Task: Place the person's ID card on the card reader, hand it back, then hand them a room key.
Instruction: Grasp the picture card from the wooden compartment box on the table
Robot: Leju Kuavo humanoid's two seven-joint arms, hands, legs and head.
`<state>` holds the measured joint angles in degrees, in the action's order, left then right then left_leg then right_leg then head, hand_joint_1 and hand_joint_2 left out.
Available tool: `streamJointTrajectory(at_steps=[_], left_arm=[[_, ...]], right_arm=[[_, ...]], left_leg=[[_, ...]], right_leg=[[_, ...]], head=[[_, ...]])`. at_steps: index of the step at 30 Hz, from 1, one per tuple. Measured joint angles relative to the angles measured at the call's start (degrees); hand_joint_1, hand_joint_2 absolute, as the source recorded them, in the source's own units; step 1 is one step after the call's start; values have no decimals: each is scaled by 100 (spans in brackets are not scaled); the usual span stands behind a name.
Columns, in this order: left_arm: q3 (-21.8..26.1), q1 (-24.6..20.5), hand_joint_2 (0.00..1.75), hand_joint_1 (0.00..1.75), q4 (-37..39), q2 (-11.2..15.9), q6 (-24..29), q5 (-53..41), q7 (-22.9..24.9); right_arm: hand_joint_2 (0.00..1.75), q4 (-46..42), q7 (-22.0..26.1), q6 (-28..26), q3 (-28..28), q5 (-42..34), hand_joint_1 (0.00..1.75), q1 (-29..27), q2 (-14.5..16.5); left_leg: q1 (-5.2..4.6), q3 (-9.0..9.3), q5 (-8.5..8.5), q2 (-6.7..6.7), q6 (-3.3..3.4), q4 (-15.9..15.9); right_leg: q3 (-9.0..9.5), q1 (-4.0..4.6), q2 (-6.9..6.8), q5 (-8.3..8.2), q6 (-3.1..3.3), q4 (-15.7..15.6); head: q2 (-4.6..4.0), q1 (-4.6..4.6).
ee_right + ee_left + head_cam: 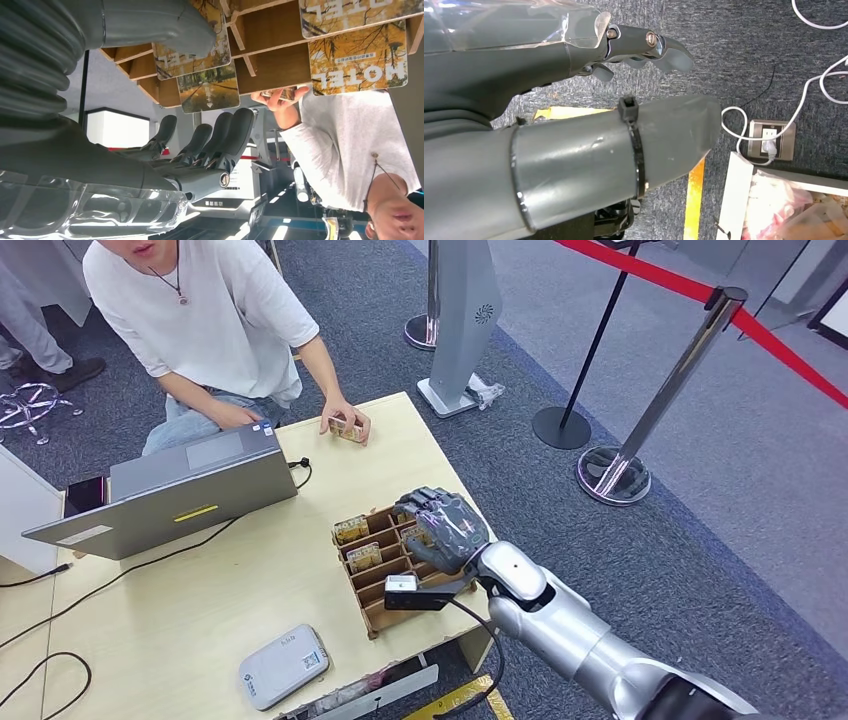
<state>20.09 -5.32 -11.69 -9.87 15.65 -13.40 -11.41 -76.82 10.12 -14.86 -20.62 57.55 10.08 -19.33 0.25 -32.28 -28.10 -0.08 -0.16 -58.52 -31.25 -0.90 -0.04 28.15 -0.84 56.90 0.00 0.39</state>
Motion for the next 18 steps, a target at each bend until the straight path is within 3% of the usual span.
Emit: streamJointTrajectory(at_steps=[18], left_arm=[[2,3,0,0,0,-1,1,48,33]], right_arm=[[175,199,54,-20,-36,-63,86,106,3]], left_leg=[[0,0,0,0,0,0]], right_leg=[[0,0,0,0,0,0]], head=[[0,0]])
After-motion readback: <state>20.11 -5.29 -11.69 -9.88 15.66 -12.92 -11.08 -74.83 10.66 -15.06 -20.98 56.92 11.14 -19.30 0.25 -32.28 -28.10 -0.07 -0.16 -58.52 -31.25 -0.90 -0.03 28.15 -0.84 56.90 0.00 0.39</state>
